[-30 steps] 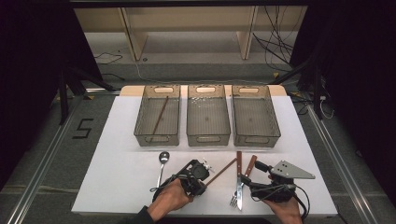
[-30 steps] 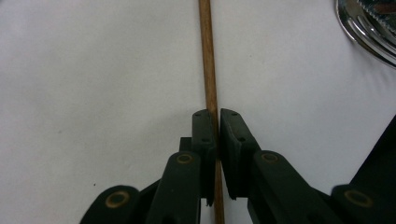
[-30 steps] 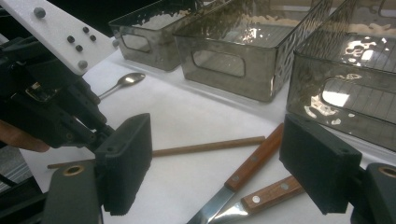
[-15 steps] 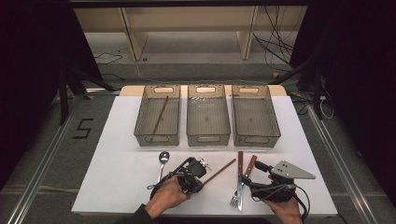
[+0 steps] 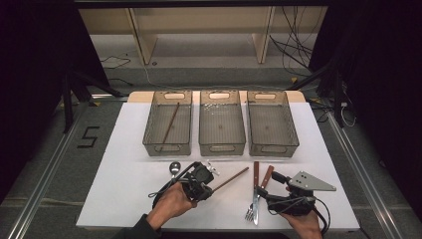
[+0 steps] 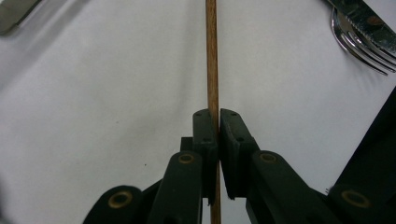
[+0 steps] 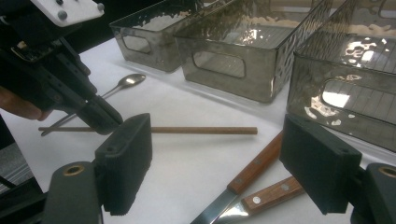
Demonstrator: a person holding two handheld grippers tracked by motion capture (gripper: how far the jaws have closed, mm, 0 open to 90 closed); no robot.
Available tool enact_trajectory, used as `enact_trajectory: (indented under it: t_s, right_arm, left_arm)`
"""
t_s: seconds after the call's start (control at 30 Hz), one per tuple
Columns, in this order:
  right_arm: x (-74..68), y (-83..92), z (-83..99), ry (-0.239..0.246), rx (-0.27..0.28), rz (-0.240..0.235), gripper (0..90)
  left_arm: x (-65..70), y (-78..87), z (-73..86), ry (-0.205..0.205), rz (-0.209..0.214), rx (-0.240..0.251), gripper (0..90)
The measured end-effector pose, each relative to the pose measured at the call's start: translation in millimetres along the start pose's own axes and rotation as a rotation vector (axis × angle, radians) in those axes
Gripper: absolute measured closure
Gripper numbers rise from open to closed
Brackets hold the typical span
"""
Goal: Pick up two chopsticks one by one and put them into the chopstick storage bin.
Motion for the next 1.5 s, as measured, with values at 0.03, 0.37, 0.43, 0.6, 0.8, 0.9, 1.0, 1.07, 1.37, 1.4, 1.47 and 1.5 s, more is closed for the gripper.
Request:
enact_trajectory:
  t_s: [0.03,0.37,0.43,0.6,0.8,0.9,1.0,1.07,1.37,1.4,1.47,1.5]
  right_arm:
    - [-0.1,0.1,-0.1,-0.001,0.000,-0.001,26.1]
    - [0.0,0.1,-0.1,-0.001,0.001,0.000,26.1]
    - [0.0,0.2,-0.1,-0.001,0.001,0.000,26.1]
    - [-0.2,0.0,-0.2,0.001,0.001,0.000,26.1]
    - [0.0,0.0,-0.1,-0.001,0.001,0.002,26.1]
    - [0.0,0.1,-0.2,0.000,0.001,0.002,26.1]
    - [0.1,0.1,-0.1,-0.002,0.001,0.001,26.1]
    - [0.2,0.0,-0.1,-0.001,0.000,0.002,26.1]
    - [0.6,0.2,-0.3,-0.003,0.003,0.002,26.1]
    - [0.5,0.2,-0.2,-0.003,0.003,0.001,26.1]
    - [0.6,0.1,-0.2,-0.002,0.003,0.001,26.1]
    - [0.7,0.2,-0.2,-0.003,0.003,0.000,26.1]
  left_arm:
    - [-0.4,0.7,0.0,0.004,0.001,0.004,85.3]
    - [-3.5,15.7,-1.9,0.009,-0.008,0.045,85.2]
    - [-4.7,20.0,-2.4,0.007,-0.016,0.057,85.3]
    - [-11.7,40.3,-4.4,0.005,-0.034,0.097,85.3]
    - [-19.9,59.3,-8.3,0.020,-0.058,0.150,85.3]
    - [-30.6,70.6,-10.2,0.031,-0.083,0.170,85.3]
    - [-41.6,79.7,-11.8,0.049,-0.100,0.194,85.3]
    - [-51.3,87.9,-13.1,0.065,-0.119,0.210,85.3]
    - [-99.4,108.5,-15.1,0.149,-0.194,0.263,85.3]
    - [-105.0,109.6,-14.9,0.160,-0.203,0.267,85.3]
    - [-115.9,110.2,-14.4,0.187,-0.214,0.274,85.3]
    - [-126.6,110.7,-13.2,0.203,-0.226,0.273,85.3]
Point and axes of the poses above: each handheld gripper's, and its own axes: y roughly backward along the jaws, z roughly out of its underside, x roughly to its right, the point moved 5 cm from there along -y, roughly forward along the jaws, and after that the axes turned 10 degrees about -y, right-handed, at the moved point
